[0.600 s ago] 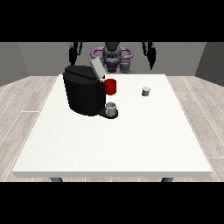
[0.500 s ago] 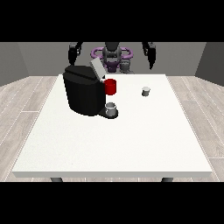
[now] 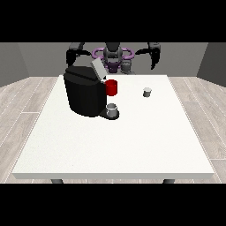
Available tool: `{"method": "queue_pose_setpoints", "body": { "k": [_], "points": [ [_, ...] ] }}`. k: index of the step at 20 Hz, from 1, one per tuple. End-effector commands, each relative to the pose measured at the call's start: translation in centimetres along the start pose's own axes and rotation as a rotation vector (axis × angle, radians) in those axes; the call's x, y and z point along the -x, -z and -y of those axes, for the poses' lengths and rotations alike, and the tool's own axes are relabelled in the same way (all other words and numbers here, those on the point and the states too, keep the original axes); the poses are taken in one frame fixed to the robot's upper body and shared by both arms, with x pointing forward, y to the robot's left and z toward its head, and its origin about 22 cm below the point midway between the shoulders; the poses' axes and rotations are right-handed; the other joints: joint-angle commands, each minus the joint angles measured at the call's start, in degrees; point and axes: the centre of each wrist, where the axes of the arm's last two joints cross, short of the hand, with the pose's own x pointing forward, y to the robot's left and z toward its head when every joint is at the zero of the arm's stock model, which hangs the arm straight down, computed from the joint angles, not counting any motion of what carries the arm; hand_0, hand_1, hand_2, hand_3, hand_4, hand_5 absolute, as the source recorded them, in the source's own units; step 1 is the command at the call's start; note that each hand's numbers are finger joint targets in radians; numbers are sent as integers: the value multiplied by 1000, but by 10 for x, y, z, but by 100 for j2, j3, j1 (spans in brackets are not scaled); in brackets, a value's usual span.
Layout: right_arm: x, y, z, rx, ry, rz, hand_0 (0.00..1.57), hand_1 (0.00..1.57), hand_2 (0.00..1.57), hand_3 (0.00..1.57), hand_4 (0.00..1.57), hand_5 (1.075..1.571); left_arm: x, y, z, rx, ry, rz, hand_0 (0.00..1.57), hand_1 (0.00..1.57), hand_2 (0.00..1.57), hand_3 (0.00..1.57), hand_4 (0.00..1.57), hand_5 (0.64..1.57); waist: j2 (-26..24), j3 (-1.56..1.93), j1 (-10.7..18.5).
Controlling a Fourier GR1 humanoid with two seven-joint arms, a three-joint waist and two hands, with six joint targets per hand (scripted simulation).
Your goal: Insert the coffee pod into the coffee machine and close the lid
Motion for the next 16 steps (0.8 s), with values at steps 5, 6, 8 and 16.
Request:
{"method": "queue_pose_setpoints", "body": {
  "k": [5, 6, 8, 16],
  "points": [
    [-7, 4, -16, -72, -26, 85, 0, 0, 0, 0, 346, 1571, 12, 19, -43, -35, 221, -75, 0, 0, 0, 0, 0, 1571, 502, 5, -416],
    [-28, 24, -8, -54, 5, 143, 0, 0, 0, 0, 337, 1571, 3, 20, -51, -23, 352, -74, 0, 0, 0, 0, 0, 1571, 742, 6, -450],
    [-12, 3, -31, -73, 19, 118, 0, 0, 0, 0, 232, 1571, 24, 13, -61, -35, 375, -120, 0, 0, 0, 0, 0, 1571, 700, 4, -627],
    [-21, 29, -22, -91, -19, 149, 0, 0, 0, 0, 430, 1571, 13, 53, -69, -49, 577, -151, 0, 0, 0, 0, 0, 1571, 1215, 6, -759]
  ]
}}
